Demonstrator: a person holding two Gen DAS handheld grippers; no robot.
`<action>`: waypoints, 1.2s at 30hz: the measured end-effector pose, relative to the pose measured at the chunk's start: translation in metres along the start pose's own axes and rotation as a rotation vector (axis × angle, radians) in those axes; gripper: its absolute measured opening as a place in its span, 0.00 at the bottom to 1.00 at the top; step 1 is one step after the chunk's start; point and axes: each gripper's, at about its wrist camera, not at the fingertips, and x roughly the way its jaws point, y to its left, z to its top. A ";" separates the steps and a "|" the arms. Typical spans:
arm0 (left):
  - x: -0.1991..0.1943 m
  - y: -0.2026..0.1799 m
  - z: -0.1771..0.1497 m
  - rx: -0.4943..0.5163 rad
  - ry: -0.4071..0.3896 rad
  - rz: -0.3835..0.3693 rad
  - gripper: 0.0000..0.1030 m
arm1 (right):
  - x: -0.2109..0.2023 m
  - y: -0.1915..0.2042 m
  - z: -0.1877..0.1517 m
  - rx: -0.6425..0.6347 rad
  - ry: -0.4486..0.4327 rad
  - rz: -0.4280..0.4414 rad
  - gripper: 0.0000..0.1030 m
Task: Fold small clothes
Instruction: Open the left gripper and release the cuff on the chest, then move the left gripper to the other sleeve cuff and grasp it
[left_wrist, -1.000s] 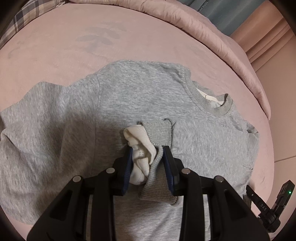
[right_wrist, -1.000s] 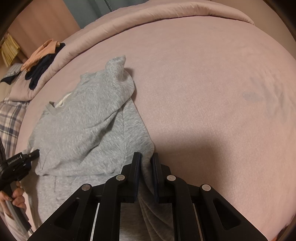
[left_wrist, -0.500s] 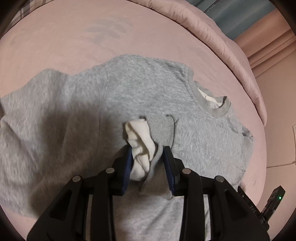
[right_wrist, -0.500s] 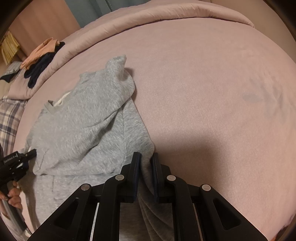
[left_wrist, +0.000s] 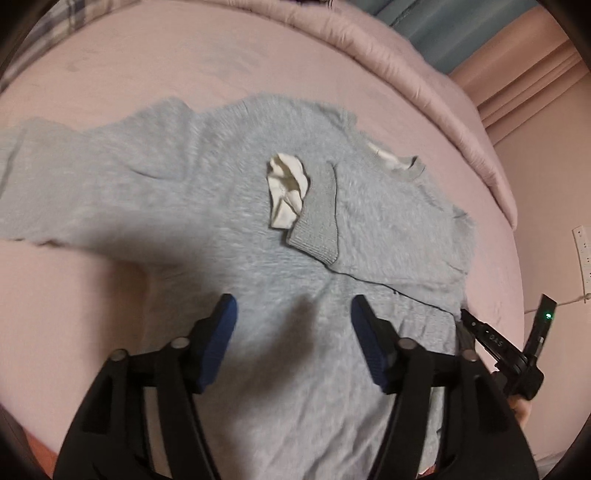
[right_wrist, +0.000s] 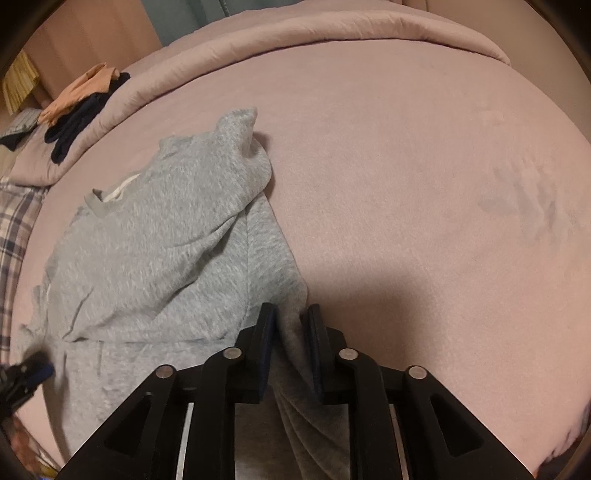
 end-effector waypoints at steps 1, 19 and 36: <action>-0.009 0.002 -0.003 -0.001 -0.022 0.004 0.69 | -0.002 0.001 0.000 -0.009 0.004 -0.015 0.25; -0.109 0.070 -0.025 -0.169 -0.295 0.141 0.98 | -0.091 0.024 -0.022 -0.101 -0.166 0.019 0.78; -0.105 0.163 -0.022 -0.424 -0.358 0.211 0.93 | -0.126 0.041 -0.057 -0.166 -0.258 0.179 0.90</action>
